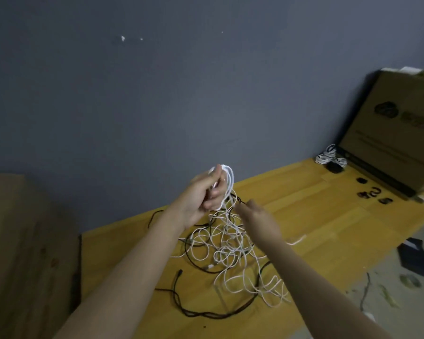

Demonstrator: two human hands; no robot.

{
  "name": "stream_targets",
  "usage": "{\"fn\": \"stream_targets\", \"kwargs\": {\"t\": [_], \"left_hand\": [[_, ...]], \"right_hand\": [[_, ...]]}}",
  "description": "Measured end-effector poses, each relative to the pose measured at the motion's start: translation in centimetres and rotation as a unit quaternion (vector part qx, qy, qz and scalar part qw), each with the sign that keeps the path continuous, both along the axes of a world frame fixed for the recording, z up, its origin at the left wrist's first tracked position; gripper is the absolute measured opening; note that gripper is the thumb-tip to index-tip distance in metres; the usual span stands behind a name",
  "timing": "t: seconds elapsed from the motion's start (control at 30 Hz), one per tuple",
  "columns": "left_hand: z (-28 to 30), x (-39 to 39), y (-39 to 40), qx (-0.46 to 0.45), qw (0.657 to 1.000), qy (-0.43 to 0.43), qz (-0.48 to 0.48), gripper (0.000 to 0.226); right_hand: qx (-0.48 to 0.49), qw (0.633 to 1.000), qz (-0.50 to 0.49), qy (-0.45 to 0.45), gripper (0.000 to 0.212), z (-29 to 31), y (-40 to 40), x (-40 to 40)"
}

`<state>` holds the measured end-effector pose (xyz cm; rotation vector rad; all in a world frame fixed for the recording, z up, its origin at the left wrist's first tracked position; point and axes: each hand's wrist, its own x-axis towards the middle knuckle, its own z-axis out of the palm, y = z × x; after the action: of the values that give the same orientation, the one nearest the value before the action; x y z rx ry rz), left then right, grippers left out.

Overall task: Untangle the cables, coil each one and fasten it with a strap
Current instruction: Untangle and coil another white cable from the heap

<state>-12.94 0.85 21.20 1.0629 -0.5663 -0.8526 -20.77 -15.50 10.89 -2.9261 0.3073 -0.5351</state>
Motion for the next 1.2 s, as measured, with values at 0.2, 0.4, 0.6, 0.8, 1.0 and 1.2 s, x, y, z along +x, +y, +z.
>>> {"fn": "stream_targets", "kwargs": {"t": [0.2,0.4,0.6,0.8,1.0,1.2], "left_hand": [[-3.7,1.4,-7.5,0.056,0.982,-0.006,0.182,0.011],[-8.0,1.9,-7.1,0.439,0.792,-0.42,0.057,0.037],[-8.8,-0.5,-10.0,0.499,0.762,-0.411,-0.045,0.07],[-8.9,-0.7,-10.0,0.512,0.754,-0.411,-0.024,0.051],[-8.5,1.2,-9.0,0.491,0.755,-0.41,0.14,0.036],[-6.0,2.1,-9.7,0.432,0.768,-0.439,0.173,0.034]], "right_hand": [[-0.068,0.985,0.157,-0.016,0.082,-4.4,-1.2,-1.2],[0.346,0.932,0.106,-0.016,0.027,-3.2,-3.3,-2.3],[0.539,0.842,-0.007,-0.034,0.021,-3.7,-9.7,-1.5],[0.606,0.784,-0.103,-0.089,0.014,-3.8,-14.4,-0.5],[0.708,0.671,-0.144,-0.167,0.02,-2.6,-14.7,0.6],[0.743,0.654,-0.017,-0.139,0.038,1.6,-13.8,1.1]]}}
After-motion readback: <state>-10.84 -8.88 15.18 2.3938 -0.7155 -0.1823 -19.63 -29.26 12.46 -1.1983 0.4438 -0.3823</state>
